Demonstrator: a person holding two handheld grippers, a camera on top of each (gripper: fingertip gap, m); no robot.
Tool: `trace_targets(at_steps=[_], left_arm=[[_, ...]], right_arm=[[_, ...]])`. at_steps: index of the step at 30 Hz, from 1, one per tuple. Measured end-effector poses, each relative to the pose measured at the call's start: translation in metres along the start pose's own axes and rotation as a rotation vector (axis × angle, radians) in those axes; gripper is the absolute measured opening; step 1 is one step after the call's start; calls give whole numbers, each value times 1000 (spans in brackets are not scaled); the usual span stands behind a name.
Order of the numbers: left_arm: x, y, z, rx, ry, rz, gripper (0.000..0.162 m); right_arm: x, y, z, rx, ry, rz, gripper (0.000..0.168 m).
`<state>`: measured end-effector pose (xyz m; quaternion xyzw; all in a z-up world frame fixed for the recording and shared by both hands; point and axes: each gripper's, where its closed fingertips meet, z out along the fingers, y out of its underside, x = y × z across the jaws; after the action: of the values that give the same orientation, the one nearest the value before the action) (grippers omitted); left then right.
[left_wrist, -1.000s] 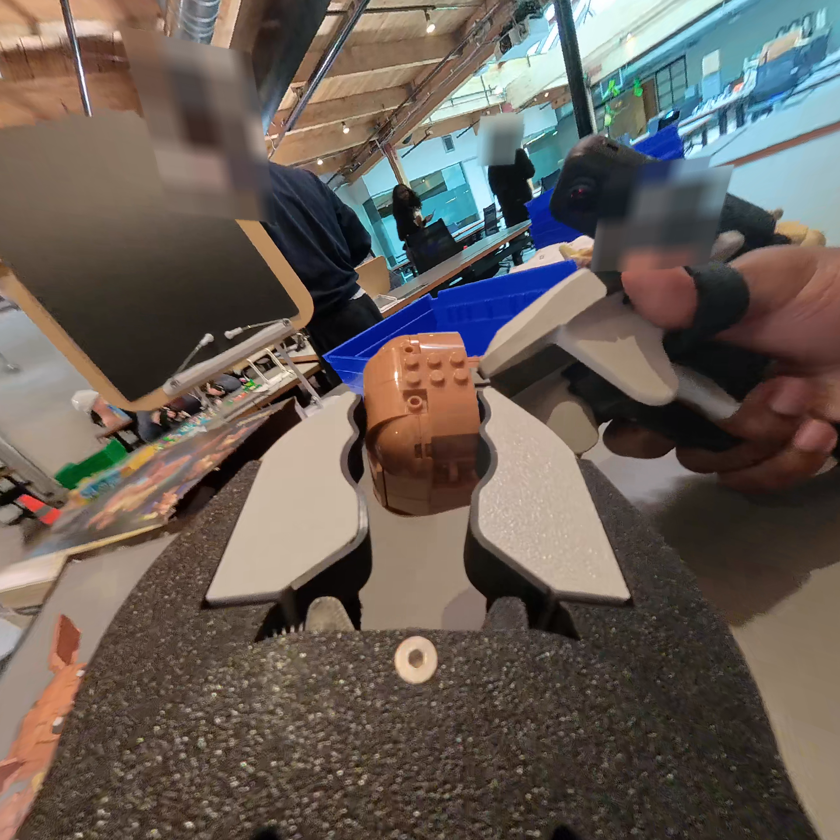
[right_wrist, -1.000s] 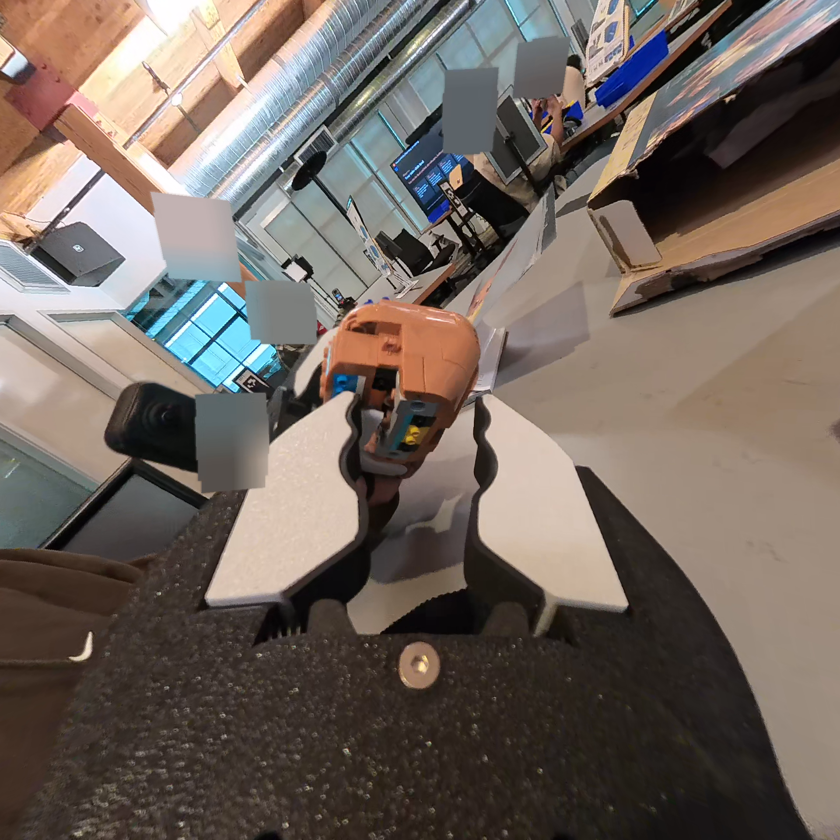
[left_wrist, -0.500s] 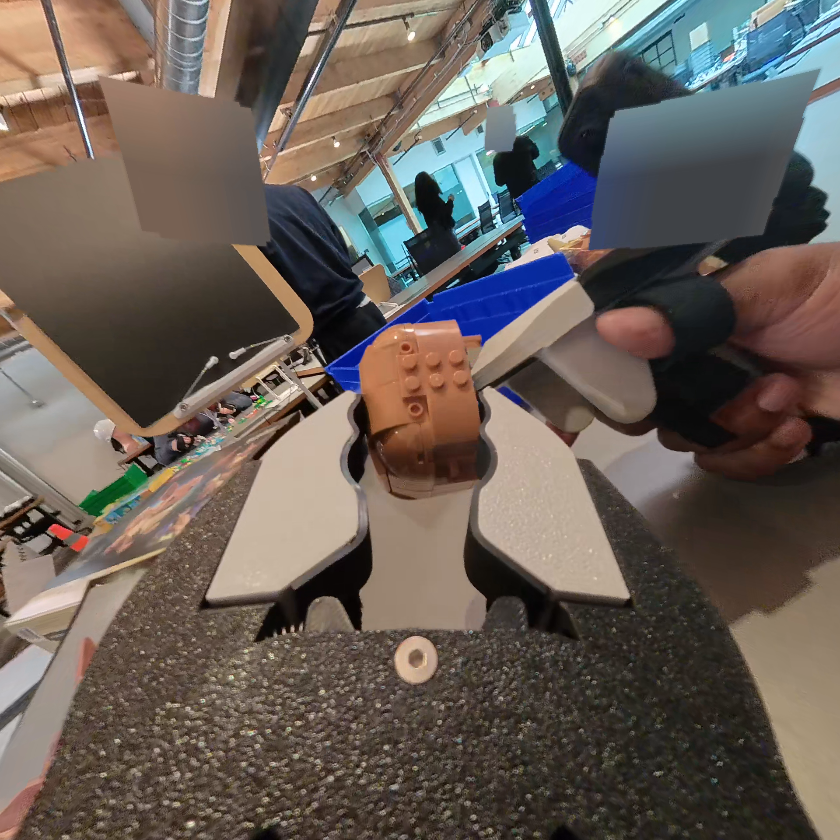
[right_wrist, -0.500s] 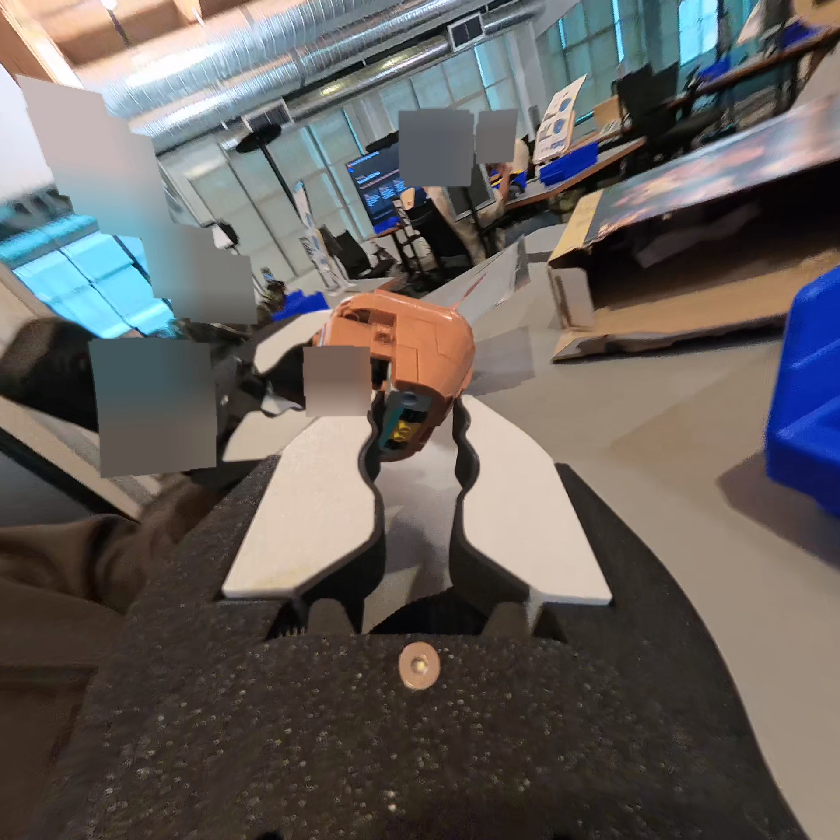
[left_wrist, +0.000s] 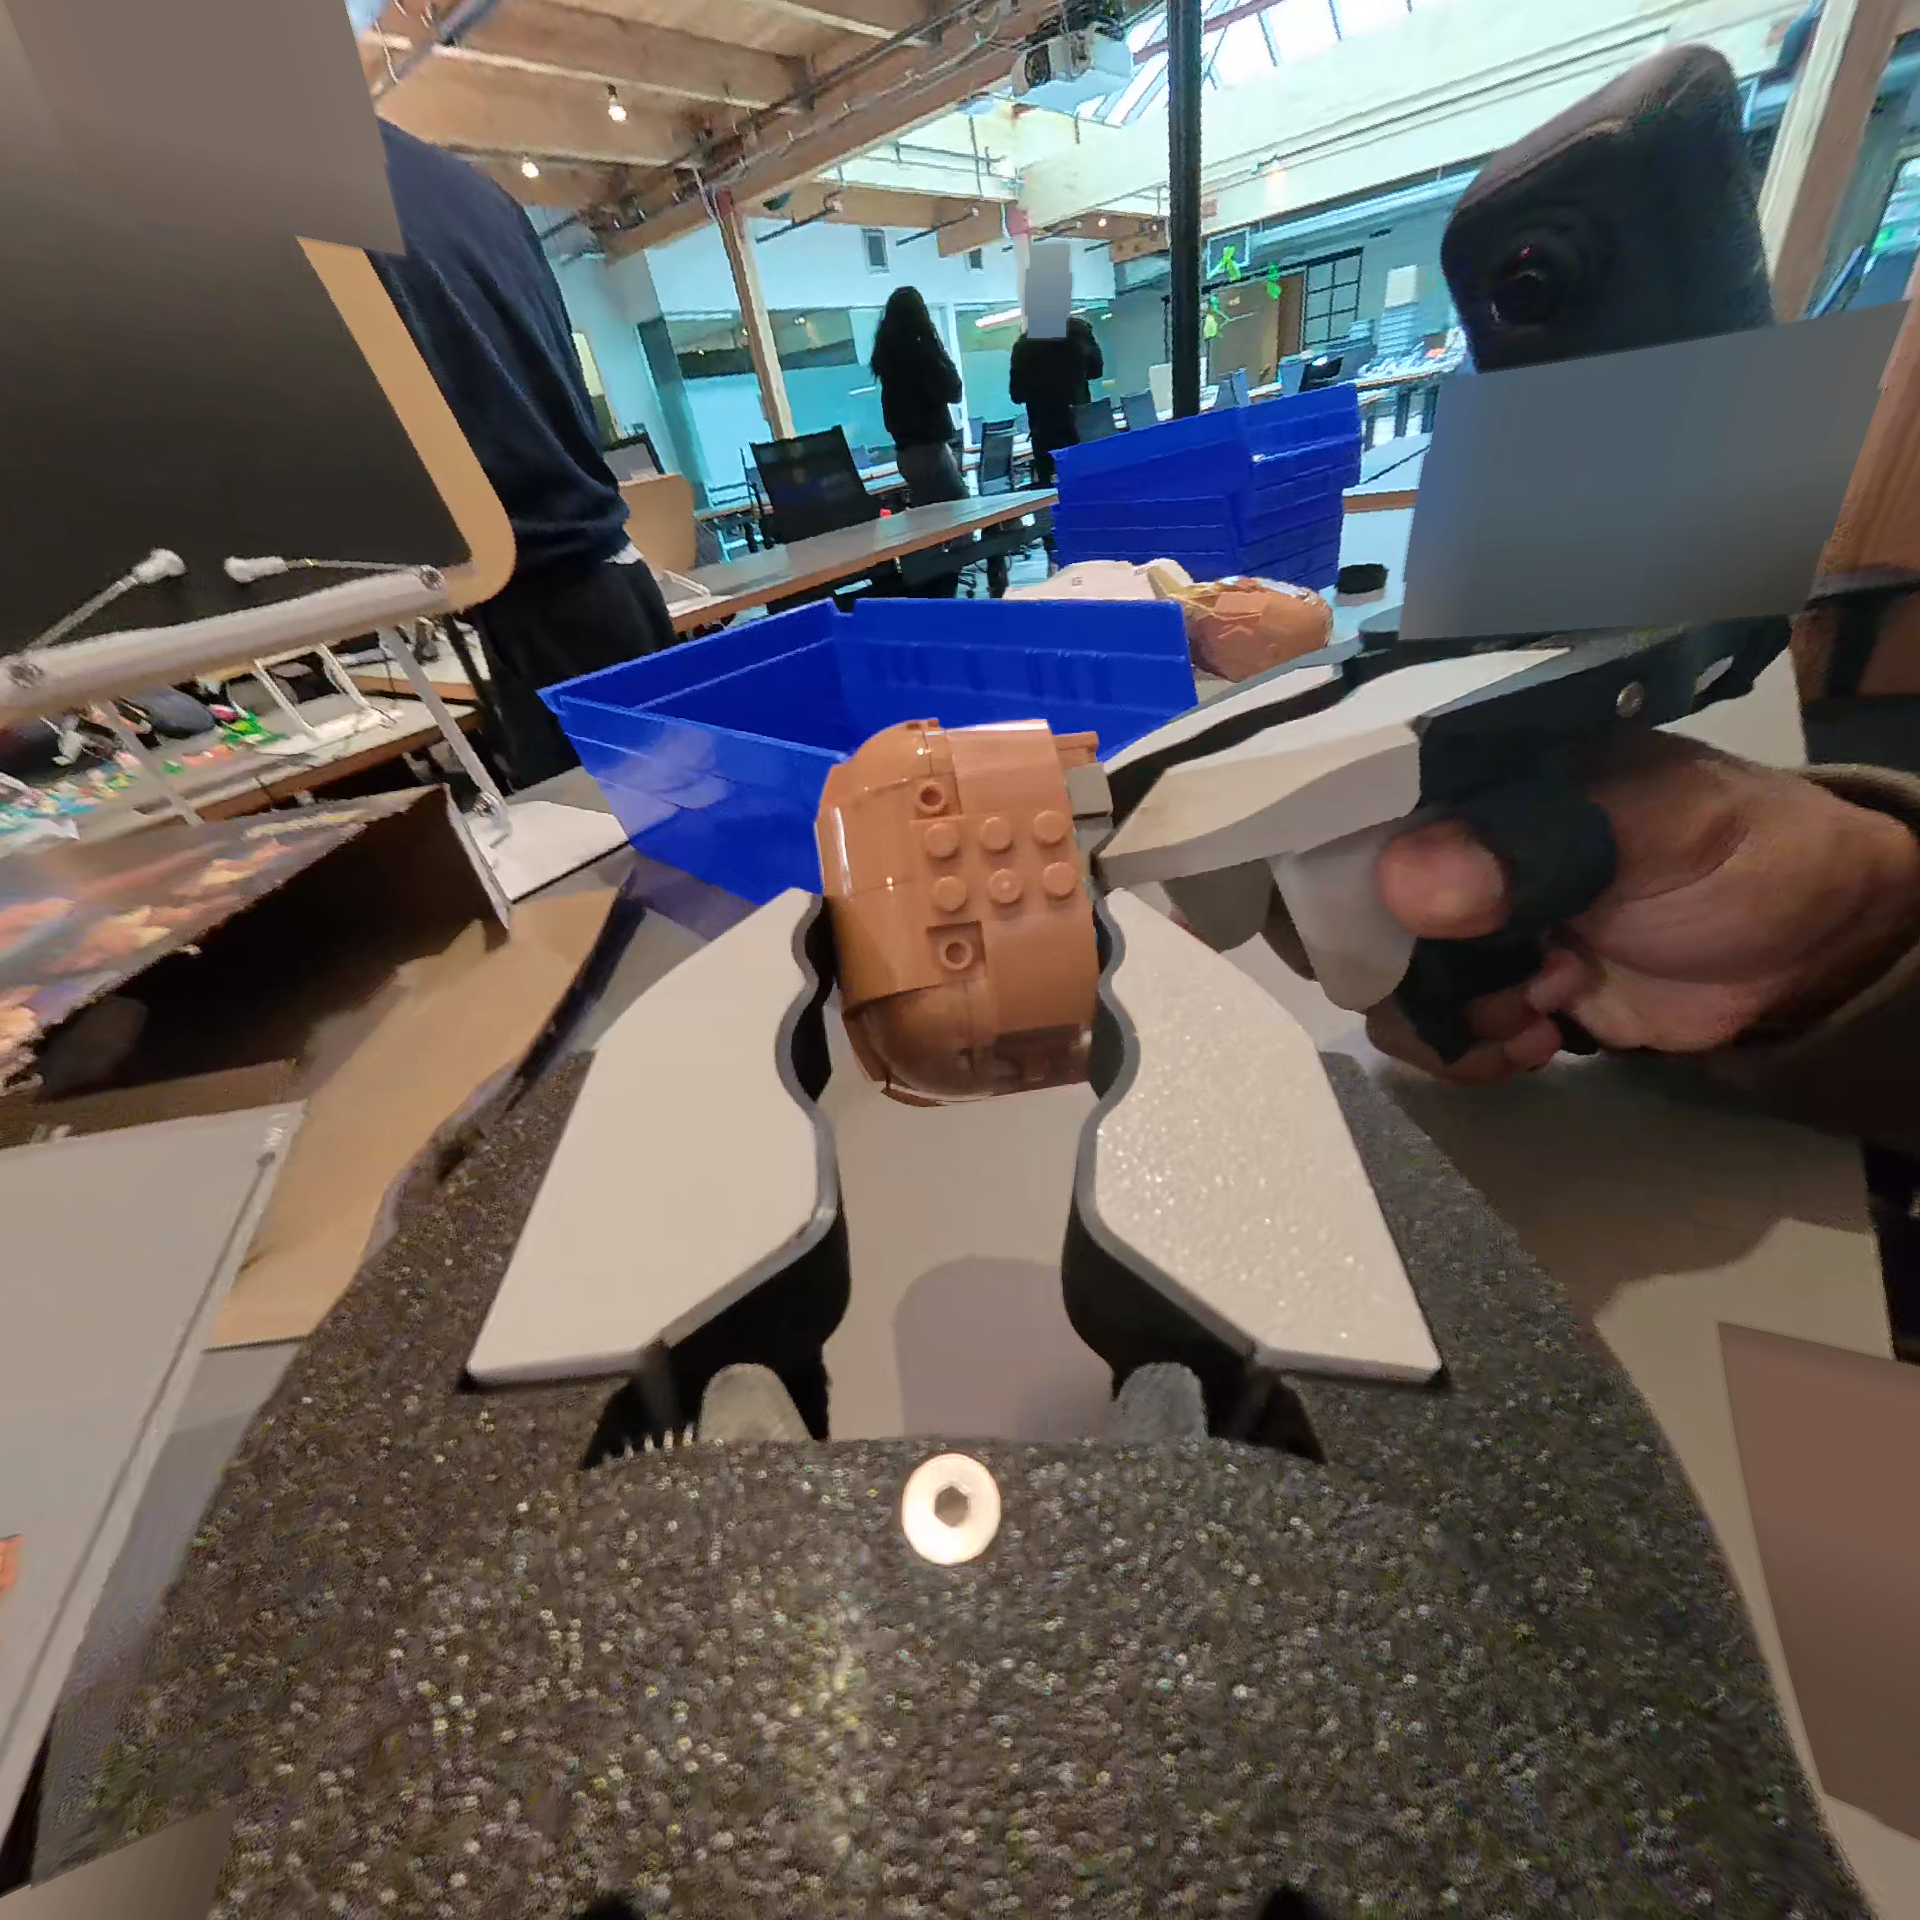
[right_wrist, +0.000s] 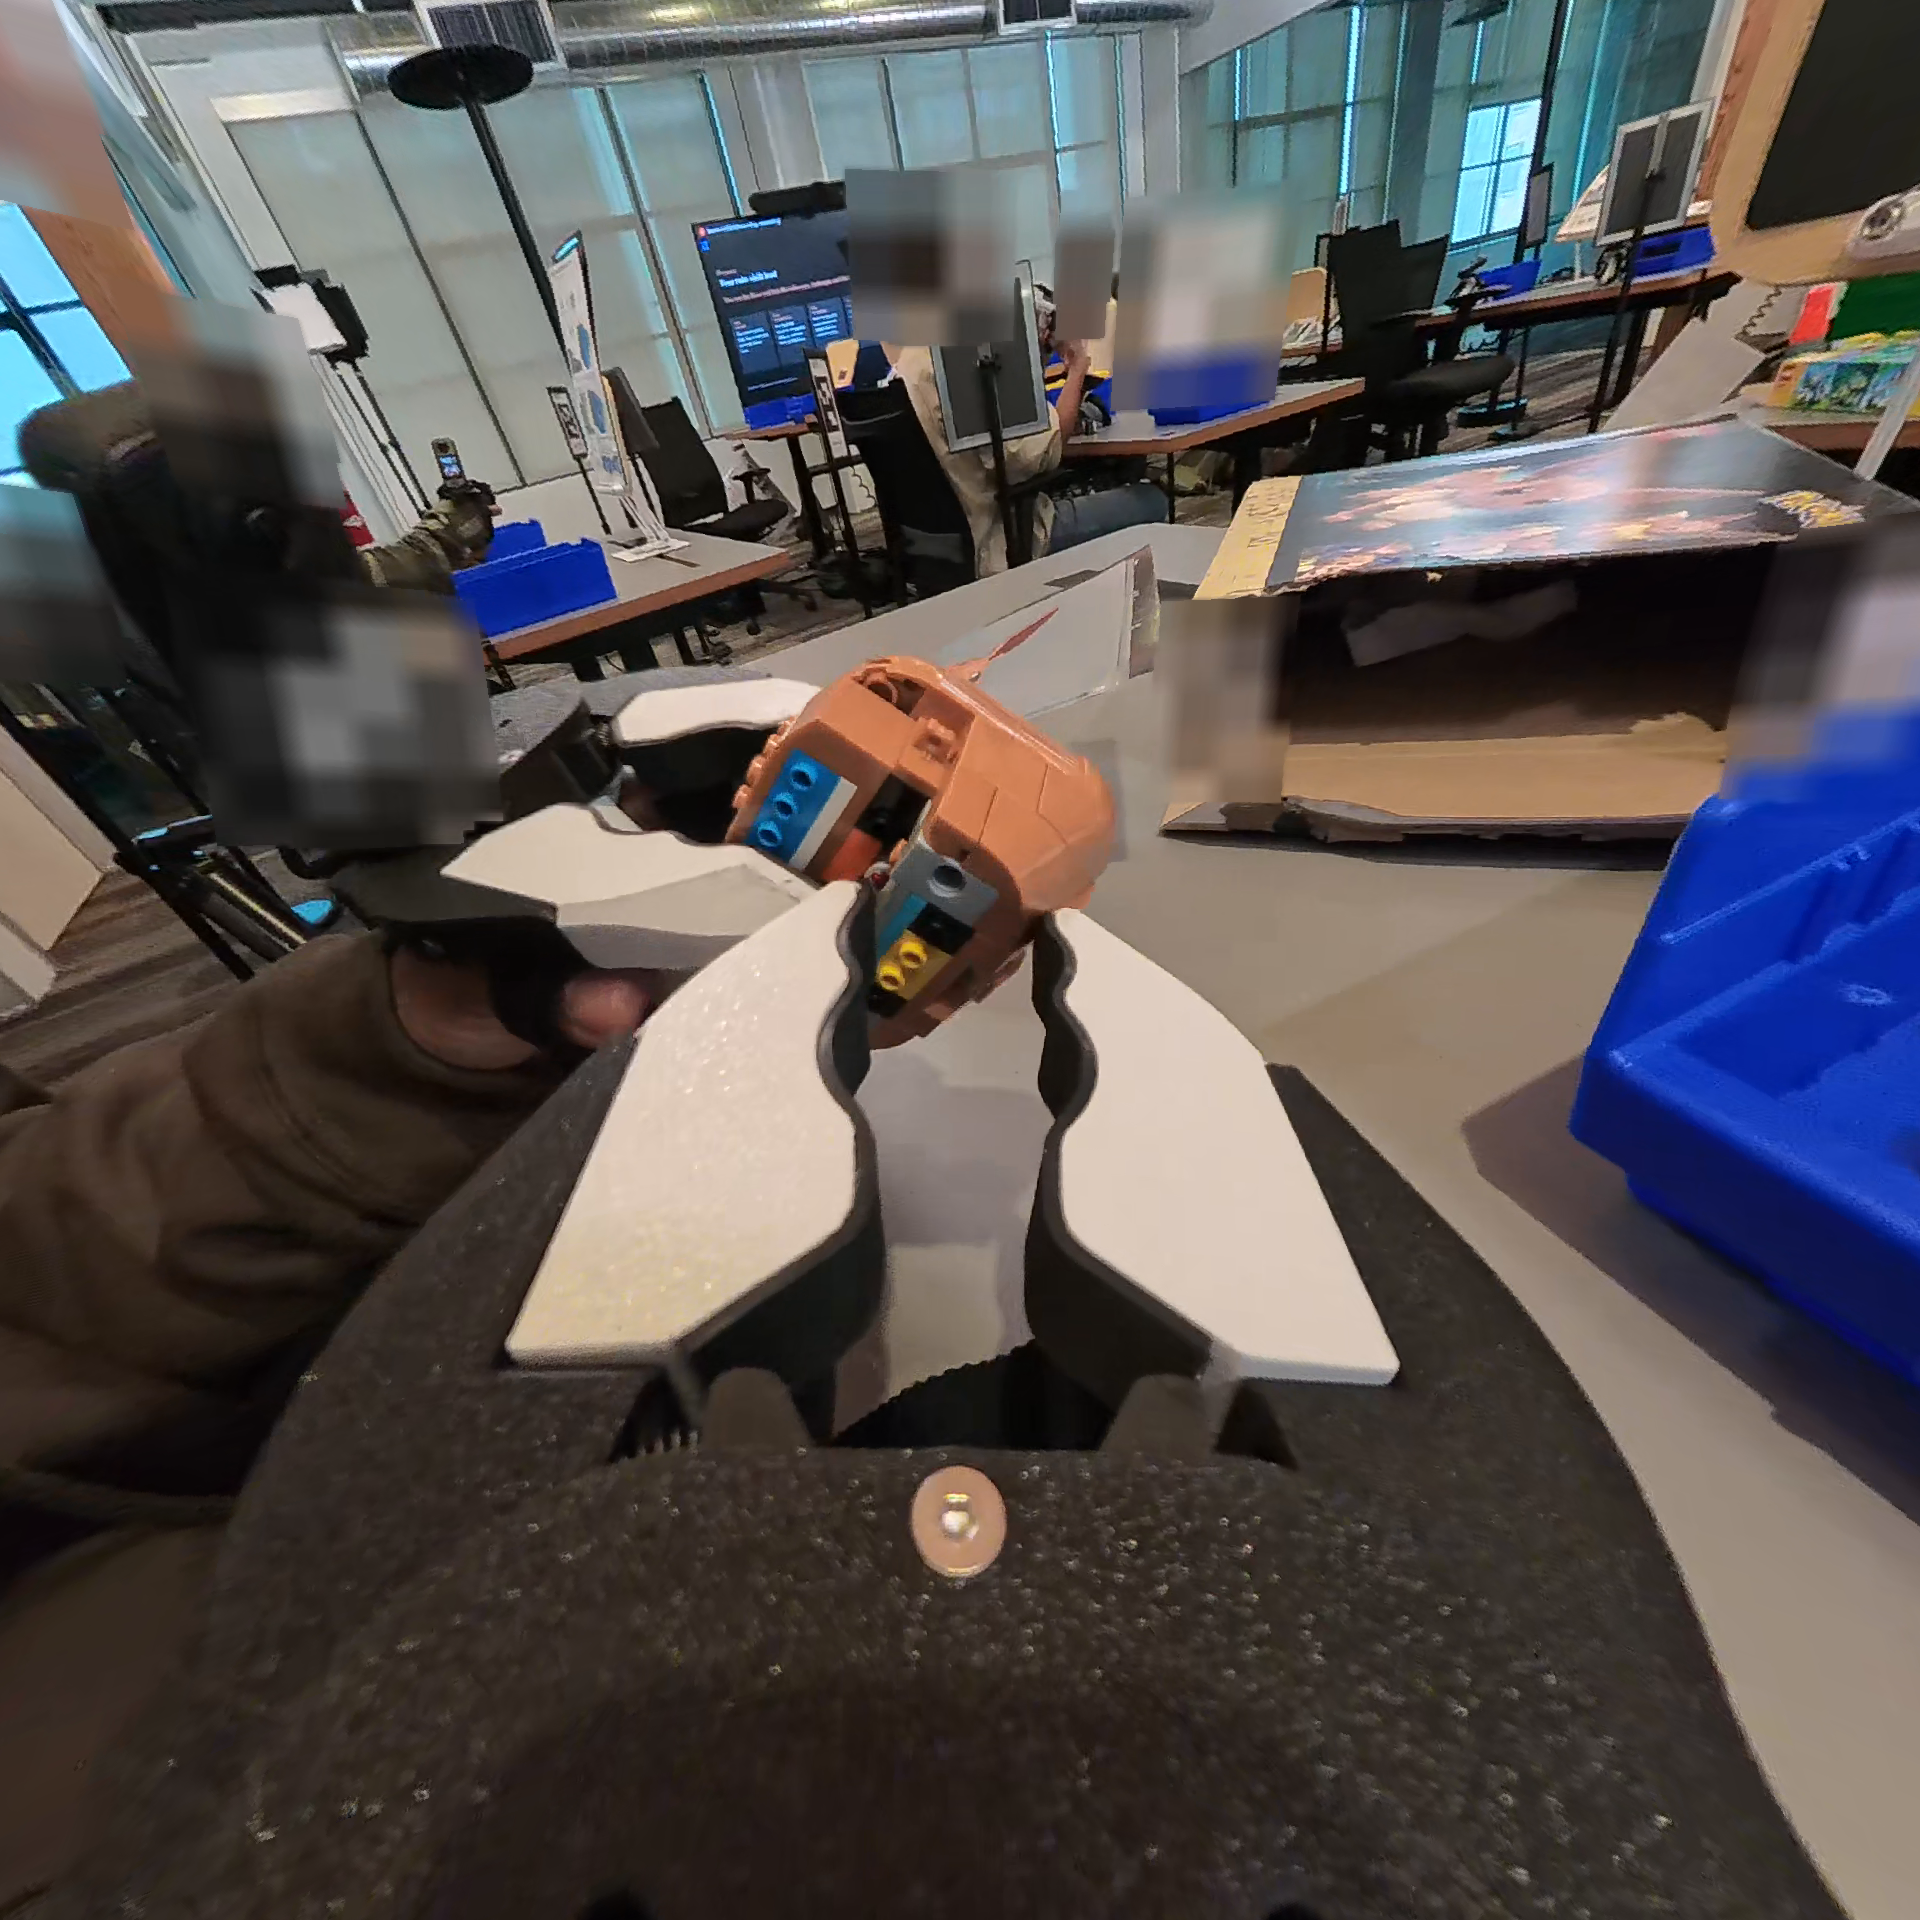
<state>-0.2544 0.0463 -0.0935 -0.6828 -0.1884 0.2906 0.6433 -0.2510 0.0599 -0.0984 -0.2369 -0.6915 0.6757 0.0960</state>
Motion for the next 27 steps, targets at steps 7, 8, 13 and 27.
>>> trace_targets(at_steps=[7,8,13,27], left_arm=[[-21,0,-9,57,19,-308,46],[-24,3,-9,41,0,-305,46],[-18,11,-5,-7,32,-323,46],[-14,12,-7,26,140,-554,46]], right_arm=[[5,-3,-9,32,1,-8,0],[6,-1,-8,22,6,-13,0],[7,8,-4,-34,41,-89,17],[1,17,-1,-114,253,-801,32]])
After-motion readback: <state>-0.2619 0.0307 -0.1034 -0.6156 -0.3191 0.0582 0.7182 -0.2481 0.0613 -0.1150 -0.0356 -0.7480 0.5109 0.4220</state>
